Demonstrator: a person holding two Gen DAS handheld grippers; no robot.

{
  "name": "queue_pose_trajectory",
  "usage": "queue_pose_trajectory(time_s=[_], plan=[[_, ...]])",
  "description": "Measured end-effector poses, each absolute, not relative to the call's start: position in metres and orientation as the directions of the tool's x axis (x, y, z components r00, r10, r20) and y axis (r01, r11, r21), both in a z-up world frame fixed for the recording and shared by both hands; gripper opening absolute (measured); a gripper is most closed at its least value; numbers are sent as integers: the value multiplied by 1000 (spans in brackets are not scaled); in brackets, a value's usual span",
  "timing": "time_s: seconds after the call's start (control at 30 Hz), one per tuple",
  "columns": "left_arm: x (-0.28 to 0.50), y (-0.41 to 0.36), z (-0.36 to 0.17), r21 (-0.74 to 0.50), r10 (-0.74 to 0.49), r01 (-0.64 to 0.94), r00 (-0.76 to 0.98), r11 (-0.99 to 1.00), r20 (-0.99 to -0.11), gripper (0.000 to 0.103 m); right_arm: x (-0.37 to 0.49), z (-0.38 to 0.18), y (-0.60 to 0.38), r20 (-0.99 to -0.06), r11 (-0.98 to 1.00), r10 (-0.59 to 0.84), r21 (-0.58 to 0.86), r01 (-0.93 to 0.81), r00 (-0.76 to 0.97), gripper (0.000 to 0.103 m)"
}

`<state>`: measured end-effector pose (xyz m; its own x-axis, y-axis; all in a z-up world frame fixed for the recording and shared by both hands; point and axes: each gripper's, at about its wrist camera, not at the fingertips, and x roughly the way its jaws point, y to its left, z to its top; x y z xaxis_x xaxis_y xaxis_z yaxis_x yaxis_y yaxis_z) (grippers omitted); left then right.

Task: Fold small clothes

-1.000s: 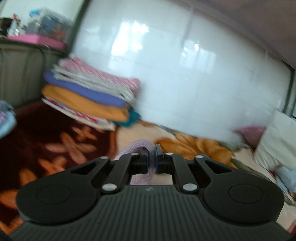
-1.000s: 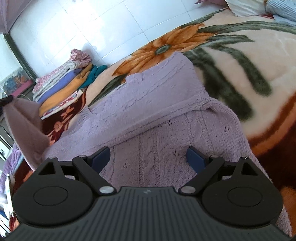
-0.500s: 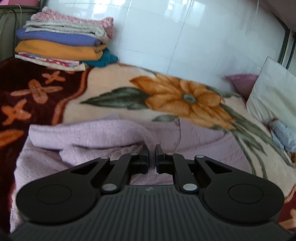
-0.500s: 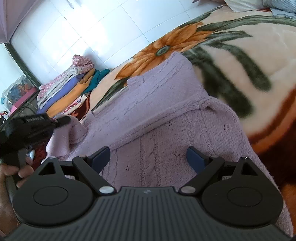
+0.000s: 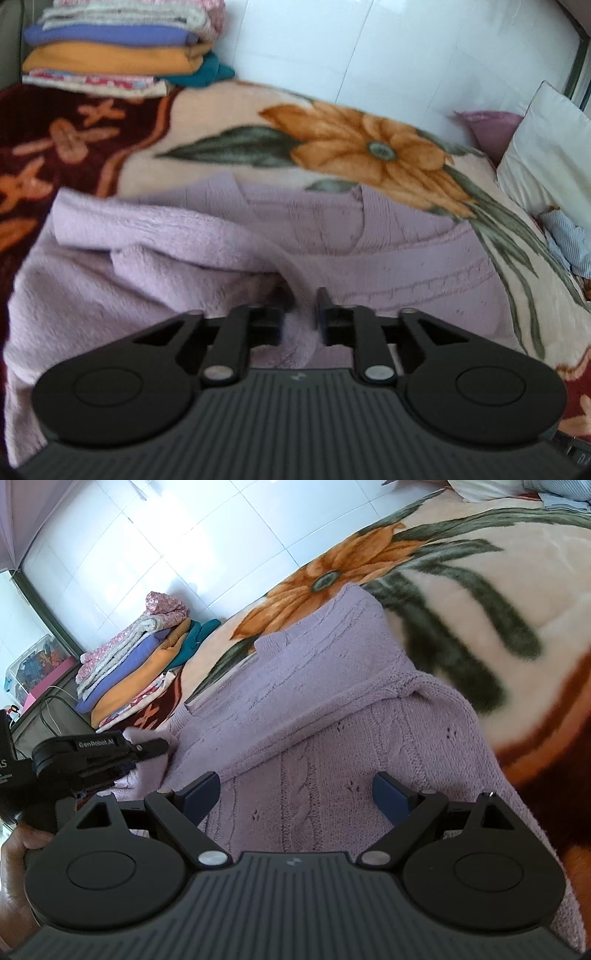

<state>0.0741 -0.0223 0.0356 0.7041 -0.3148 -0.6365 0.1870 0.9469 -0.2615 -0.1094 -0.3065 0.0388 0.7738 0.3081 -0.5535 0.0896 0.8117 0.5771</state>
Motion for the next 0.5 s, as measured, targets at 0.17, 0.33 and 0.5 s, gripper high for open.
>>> queue_pose_trajectory(time_s=[0.17, 0.33, 0.5], plan=[[67, -24, 32, -234, -309, 205, 697, 950, -647, 33, -109, 39, -306, -554, 813, 307, 575, 89, 773, 94], [59, -22, 38, -223, -305, 209, 686, 952, -660, 37, -109, 39, -306, -555, 813, 308, 575, 89, 773, 94], [44, -18, 46, -161, -264, 212, 683, 964, -681, 39, -109, 39, -305, -560, 818, 305, 568, 89, 771, 94]])
